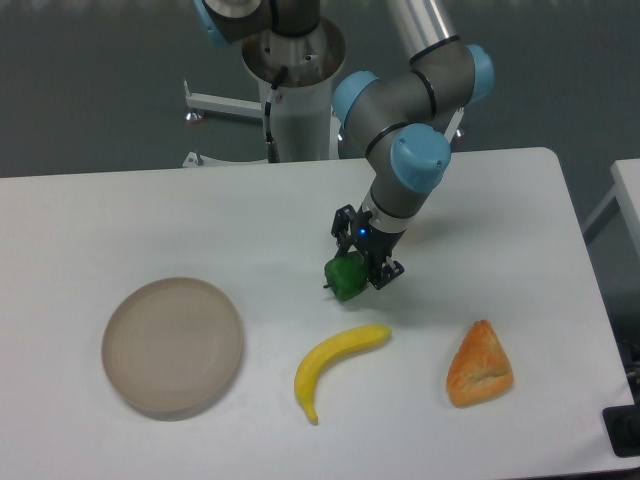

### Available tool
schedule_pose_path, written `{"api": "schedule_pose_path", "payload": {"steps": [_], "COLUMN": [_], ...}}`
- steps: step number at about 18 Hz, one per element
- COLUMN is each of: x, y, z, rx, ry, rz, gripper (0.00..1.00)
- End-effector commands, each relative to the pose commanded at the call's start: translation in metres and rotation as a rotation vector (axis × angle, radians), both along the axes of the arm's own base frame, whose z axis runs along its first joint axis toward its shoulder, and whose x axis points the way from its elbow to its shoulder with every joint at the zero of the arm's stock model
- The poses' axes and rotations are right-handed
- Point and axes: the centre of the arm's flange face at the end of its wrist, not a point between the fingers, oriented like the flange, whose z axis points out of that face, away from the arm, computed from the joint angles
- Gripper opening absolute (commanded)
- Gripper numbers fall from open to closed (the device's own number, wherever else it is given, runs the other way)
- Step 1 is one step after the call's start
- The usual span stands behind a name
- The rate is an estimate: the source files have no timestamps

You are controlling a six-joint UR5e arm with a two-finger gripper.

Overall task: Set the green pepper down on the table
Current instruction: 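Open the gripper and raise it away from the green pepper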

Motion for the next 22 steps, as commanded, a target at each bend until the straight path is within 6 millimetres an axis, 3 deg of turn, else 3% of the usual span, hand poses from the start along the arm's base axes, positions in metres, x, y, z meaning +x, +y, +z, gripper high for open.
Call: {"api": "schedule_pose_path", "payload": {"steps": [2,4,9,15,22], "x": [0.0,-0.002,-0.011,-0.031,-0.063], "y": [0.0,0.001,0.005,0.025,0.064], "z": [0.001,0.003,0.02,0.067,0.095], "rx": [0.001,0.004,0.03,0.089,0.106], "ry": [0.001,0.004,0.031,0.1,0.173], "rz": [0.0,0.002,0.006,0.036,0.162], "gripper": [0.61,0.75,1.0,1.0,1.0]}}
